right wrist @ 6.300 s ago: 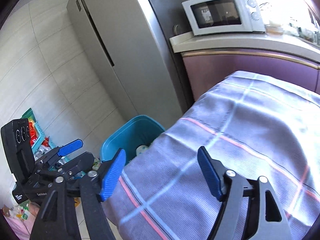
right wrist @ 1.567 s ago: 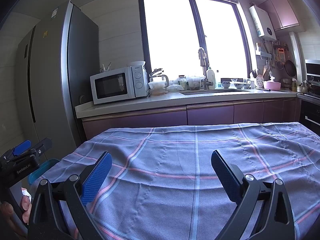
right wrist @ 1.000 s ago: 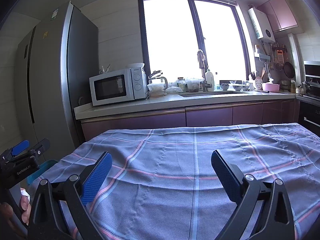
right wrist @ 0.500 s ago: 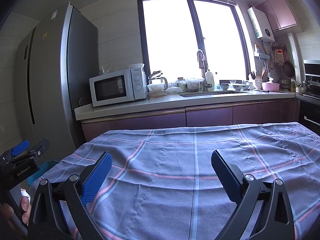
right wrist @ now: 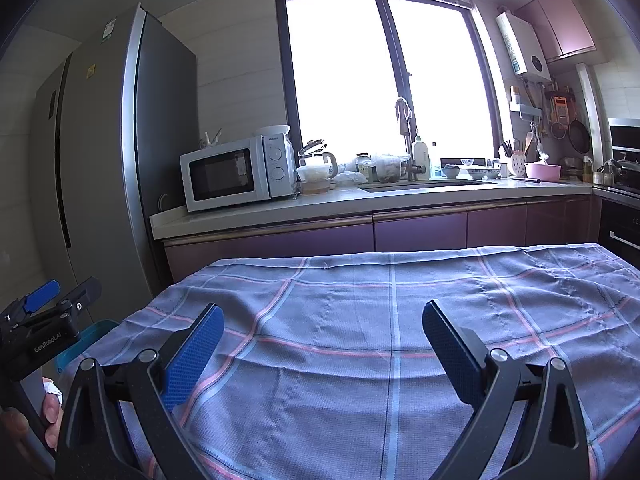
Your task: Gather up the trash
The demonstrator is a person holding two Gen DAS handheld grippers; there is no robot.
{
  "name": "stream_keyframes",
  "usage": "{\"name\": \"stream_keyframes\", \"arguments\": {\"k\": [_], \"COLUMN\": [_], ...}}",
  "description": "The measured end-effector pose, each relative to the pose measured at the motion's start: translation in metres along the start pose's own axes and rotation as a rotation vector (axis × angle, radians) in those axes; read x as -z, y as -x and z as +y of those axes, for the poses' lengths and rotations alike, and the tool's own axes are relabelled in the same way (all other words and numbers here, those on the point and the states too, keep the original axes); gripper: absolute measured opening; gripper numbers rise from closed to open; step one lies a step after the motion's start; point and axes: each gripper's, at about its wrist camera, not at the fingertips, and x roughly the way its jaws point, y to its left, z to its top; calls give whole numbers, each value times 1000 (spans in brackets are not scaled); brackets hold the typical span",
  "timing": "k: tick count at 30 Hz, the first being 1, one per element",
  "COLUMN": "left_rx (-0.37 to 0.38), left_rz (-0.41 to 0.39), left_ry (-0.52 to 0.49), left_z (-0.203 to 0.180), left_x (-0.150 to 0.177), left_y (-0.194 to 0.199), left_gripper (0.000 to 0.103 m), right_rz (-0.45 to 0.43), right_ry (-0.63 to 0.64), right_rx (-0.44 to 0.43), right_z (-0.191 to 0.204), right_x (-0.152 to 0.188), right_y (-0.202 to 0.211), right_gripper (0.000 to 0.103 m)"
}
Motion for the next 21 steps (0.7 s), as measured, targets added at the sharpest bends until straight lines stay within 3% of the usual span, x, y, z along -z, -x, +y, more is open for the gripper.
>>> {"name": "stream_keyframes", "arguments": {"k": [21], "left_rx": [7], "left_rz": [1], "left_ry": [-7], "left_z": [-3], "left_x": [0], "left_y": [-2], "left_gripper": [97], "right_rz": [-2], "right_ry": [-1], "right_rx": [-4], "right_z": [-2], "right_x": [-2], "right_y": [-2], "right_gripper": [96]}}
